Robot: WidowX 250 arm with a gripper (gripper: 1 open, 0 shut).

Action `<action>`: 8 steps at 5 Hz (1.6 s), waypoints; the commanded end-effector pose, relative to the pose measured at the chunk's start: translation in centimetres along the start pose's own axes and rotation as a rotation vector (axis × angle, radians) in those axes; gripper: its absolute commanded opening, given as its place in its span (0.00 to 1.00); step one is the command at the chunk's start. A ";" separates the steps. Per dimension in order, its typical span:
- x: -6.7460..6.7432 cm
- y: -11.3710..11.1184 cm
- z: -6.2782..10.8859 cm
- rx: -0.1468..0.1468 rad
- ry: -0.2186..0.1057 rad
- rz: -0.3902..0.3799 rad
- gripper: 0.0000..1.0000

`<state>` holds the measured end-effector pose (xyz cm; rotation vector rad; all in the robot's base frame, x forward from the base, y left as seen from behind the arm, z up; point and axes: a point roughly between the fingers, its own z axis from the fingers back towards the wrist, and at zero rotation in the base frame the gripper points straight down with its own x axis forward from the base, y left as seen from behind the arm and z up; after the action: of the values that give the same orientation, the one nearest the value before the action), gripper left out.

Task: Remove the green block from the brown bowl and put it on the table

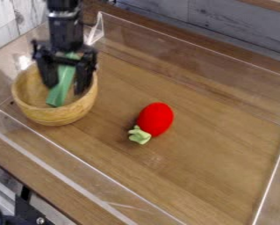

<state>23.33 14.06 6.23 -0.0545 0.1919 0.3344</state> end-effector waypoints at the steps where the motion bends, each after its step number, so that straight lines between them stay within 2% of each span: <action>1: 1.3 2.1 0.9 -0.011 -0.041 0.004 1.00; 2: 2.2 3.7 0.9 -0.027 -0.047 -0.006 1.00; 4: 2.7 3.2 -1.0 -0.037 -0.033 -0.068 1.00; 6: 3.3 2.4 0.7 -0.086 -0.032 0.053 1.00; 7: 3.8 3.3 -0.6 -0.085 -0.022 0.053 0.00; 8: 4.0 4.0 -0.8 -0.083 -0.029 0.048 0.00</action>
<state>25.35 18.13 3.40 -0.1480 0.1919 0.3910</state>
